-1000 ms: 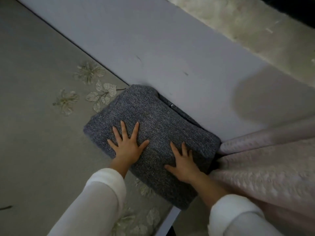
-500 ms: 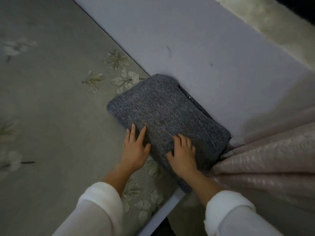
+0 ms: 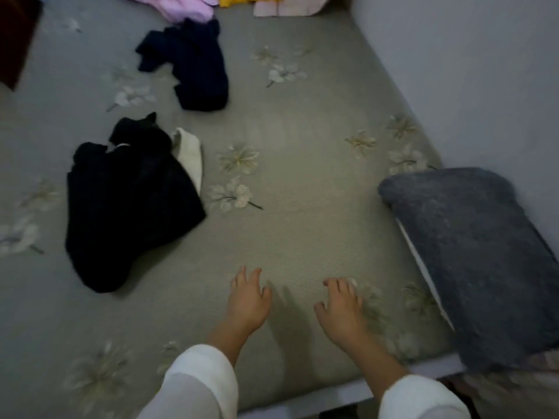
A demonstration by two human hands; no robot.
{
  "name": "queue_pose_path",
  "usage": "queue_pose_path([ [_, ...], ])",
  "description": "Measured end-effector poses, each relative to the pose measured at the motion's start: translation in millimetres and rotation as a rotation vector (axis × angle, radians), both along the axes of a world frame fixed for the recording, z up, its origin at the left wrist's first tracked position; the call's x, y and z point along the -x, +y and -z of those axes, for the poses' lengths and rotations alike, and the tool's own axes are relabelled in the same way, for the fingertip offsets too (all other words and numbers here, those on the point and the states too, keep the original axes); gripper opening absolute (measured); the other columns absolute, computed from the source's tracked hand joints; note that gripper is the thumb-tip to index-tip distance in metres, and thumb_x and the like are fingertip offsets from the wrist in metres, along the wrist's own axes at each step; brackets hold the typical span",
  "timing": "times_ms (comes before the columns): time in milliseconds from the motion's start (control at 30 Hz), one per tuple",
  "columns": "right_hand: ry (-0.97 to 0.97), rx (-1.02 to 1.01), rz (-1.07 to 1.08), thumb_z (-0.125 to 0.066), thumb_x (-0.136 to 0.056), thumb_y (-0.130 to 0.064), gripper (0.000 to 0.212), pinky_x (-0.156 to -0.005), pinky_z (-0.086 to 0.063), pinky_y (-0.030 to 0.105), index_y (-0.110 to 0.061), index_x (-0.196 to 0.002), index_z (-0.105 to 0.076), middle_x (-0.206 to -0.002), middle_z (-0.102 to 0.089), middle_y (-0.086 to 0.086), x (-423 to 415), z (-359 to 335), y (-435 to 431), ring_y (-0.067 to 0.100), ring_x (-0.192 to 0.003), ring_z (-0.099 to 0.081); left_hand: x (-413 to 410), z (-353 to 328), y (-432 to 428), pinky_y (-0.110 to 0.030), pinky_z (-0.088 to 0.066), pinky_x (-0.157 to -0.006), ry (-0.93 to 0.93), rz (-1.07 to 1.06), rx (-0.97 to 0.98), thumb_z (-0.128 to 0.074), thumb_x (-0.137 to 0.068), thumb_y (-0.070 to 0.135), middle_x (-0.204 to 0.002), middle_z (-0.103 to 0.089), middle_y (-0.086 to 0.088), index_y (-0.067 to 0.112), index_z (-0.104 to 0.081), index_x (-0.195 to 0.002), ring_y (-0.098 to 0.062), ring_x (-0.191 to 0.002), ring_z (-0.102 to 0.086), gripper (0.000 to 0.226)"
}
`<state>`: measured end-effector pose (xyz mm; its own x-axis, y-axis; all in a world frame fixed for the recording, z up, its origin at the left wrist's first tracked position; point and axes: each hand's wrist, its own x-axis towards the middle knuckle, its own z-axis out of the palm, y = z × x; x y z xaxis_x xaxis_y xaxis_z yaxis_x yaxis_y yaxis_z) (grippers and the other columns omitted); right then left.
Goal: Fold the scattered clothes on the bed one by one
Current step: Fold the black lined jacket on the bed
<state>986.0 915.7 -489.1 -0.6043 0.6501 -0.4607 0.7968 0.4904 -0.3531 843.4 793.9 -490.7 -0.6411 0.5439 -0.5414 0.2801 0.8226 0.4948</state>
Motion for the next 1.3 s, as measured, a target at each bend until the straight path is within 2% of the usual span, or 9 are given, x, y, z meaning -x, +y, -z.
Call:
queue_pose_path([
  [267, -0.039, 0.075, -0.28, -0.05, -0.092, -0.034, 0.051, -0.104, -0.029, 0.034, -0.017, -0.138, -0.038, -0.138, -0.041, 0.003, 147, 18, -130, 0.022, -0.129, -0.034, 117, 10, -192, -0.034, -0.021, -0.112, 0.11, -0.261, 0.114, -0.046, -0.097, 0.023, -0.157, -0.012, -0.017, 0.013, -0.029, -0.146, -0.031, -0.142, -0.016, 0.053],
  [400, -0.064, 0.108, -0.371, -0.05, -0.094, -0.037, 0.051, -0.104, -0.031, 0.035, -0.017, -0.138, -0.036, -0.138, -0.038, 0.003, 200, 23, -163, 0.022, -0.129, -0.033, 171, 22, -240, -0.042, -0.025, -0.111, 0.134, -0.438, 0.121, -0.05, -0.095, 0.023, -0.155, -0.014, -0.02, 0.012, -0.022, -0.149, -0.036, -0.14, -0.018, 0.062],
  [633, -0.089, 0.078, -0.486, -0.049, -0.093, -0.035, 0.056, -0.107, -0.032, 0.035, -0.017, -0.143, -0.032, -0.141, -0.035, 0.005, 289, 32, -166, 0.023, -0.13, -0.032, 259, 52, -242, -0.045, -0.031, -0.108, 0.046, -0.856, -0.189, -0.067, -0.087, 0.026, -0.146, -0.034, -0.022, 0.01, -0.021, -0.149, -0.037, -0.134, -0.033, 0.079],
  [733, -0.049, 0.058, -0.504, -0.048, -0.093, -0.033, 0.06, -0.109, -0.031, 0.034, -0.018, -0.147, -0.027, -0.142, -0.034, 0.003, 323, 37, -169, 0.021, -0.131, -0.031, 289, 65, -241, -0.041, -0.037, -0.107, -0.023, -0.91, -0.355, -0.076, -0.079, 0.028, -0.142, -0.043, -0.008, 0.021, -0.016, -0.152, -0.029, -0.13, -0.042, 0.094],
  [800, -0.014, 0.078, -0.521, -0.049, -0.094, -0.03, 0.064, -0.11, -0.031, 0.035, -0.022, -0.15, -0.02, -0.144, -0.032, 0.001, 339, 40, -173, 0.02, -0.132, -0.03, 300, 74, -239, -0.033, -0.038, -0.104, -0.094, -0.857, -0.391, -0.072, -0.083, 0.021, -0.134, -0.045, 0.006, 0.024, -0.021, -0.151, -0.017, -0.123, -0.046, 0.085],
  [867, 0.041, 0.062, -0.559, -0.05, -0.092, -0.027, 0.07, -0.109, -0.033, 0.036, -0.027, -0.152, -0.015, -0.144, -0.032, 0.002, 353, 42, -177, 0.02, -0.13, -0.033, 305, 76, -235, -0.031, -0.044, -0.096, -0.146, -0.838, -0.37, -0.061, -0.09, 0.015, -0.128, -0.055, 0.003, 0.02, -0.046, -0.138, -0.018, -0.113, -0.055, 0.05],
  [967, 0.121, 0.014, -0.55, -0.056, -0.089, -0.023, 0.082, -0.109, -0.034, 0.04, -0.034, -0.152, -0.004, -0.15, -0.026, 0.004, 367, 42, -180, 0.023, -0.131, -0.033, 299, 54, -234, -0.03, -0.049, -0.072, -0.34, -1.0, -0.464, -0.05, -0.089, 0.008, -0.087, -0.068, -0.006, 0.009, -0.067, -0.089, -0.021, -0.085, -0.063, 0.017],
  [1100, 0.097, -0.066, -0.58, -0.069, -0.082, -0.026, 0.105, -0.111, -0.025, 0.046, -0.039, -0.15, 0.01, -0.159, -0.002, 0.002, 376, 40, -179, 0.025, -0.144, -0.013, 273, 6, -255, -0.023, -0.045, -0.056, -0.79, -0.951, -0.659, -0.046, -0.078, 0.003, -0.074, -0.058, -0.008, 0.006, -0.059, -0.083, -0.015, -0.067, -0.06, 0.014],
  [1300, -0.211, -0.02, -0.802, -0.07, -0.078, -0.039, 0.093, -0.114, -0.01, 0.056, -0.037, -0.151, -0.011, -0.16, 0.003, -0.001, 347, 54, -172, 0.025, -0.147, 0.008, 250, -34, -301, -0.026, -0.057, -0.054, -0.92, -1.282, -0.897, -0.066, -0.042, 0.016, -0.076, -0.066, -0.017, -0.001, -0.069, -0.076, -0.024, -0.061, -0.067, 0.038],
])
